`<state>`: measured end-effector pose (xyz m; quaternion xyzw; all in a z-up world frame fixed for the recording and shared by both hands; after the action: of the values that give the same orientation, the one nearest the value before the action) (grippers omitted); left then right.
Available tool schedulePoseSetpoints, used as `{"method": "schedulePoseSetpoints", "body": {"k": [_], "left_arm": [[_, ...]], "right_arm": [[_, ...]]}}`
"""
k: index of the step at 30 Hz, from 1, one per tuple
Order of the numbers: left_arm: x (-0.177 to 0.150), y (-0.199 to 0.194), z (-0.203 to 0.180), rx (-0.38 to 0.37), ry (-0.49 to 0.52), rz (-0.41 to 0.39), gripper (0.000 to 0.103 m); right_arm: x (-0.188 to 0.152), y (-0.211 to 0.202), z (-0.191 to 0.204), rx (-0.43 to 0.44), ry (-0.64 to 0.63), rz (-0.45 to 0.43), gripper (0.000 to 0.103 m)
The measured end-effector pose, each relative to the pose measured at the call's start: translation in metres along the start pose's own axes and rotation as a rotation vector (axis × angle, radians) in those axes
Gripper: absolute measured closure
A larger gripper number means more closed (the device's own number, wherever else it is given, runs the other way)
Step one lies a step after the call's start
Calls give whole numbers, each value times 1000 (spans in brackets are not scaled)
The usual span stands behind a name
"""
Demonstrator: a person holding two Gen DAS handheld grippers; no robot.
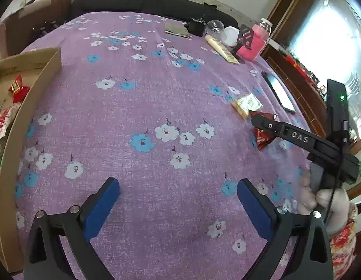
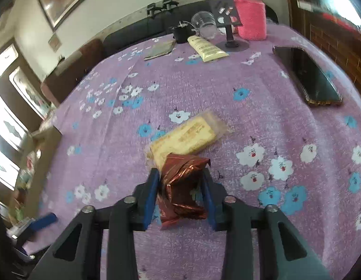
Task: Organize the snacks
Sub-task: 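Grasp the clear biscuit pack with the left gripper while the right grasps the red foil bag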
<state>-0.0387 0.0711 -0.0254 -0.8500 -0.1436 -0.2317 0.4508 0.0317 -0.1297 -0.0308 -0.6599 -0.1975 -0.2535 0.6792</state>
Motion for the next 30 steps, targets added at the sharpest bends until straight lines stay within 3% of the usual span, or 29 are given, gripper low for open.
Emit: {"method": "schedulePoseSetpoints", "body": {"k": [4, 7, 9, 10, 13, 18, 21, 25, 27, 28, 30], "left_arm": [[-5, 1, -4, 26, 12, 13, 1], [-9, 4, -10, 37, 42, 84, 1], [-2, 3, -12, -9, -14, 85, 7], [6, 3, -15, -31, -22, 68, 15], [36, 18, -45, 4, 130, 38, 16], [74, 71, -98, -29, 372, 76, 18], [91, 111, -106, -29, 437, 138, 18], [98, 147, -100, -23, 453, 215, 19], [101, 156, -101, -18, 466, 223, 24], [103, 156, -102, -22, 464, 223, 32], [105, 157, -105, -33, 444, 225, 64]], "right_arm": [[-2, -7, -4, 13, -30, 3, 74], [4, -19, -24, 76, 41, -19, 74], [8, -27, -40, 121, 101, -46, 74], [10, -30, -47, 139, 125, -58, 74], [10, -32, -67, 173, 202, -76, 74], [8, -27, -87, 199, 281, -73, 74], [9, -24, -96, 223, 319, -62, 74], [9, -23, -101, 246, 344, -52, 74], [8, -21, -101, 259, 352, -42, 74], [8, -21, -102, 264, 355, -39, 74], [8, -20, -101, 267, 353, -35, 74]]}}
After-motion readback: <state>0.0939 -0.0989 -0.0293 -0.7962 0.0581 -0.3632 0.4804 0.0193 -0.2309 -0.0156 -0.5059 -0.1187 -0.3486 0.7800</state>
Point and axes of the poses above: each gripper's, at about its wrist camera, not at the fingertips, and y roughly the way its jaws point, z to its left, x to its top, the point moved 5 cm from there along y, roughly the way its jaws point, and after that the axes turned 15 degrees about -x, right-handed, at the moved point
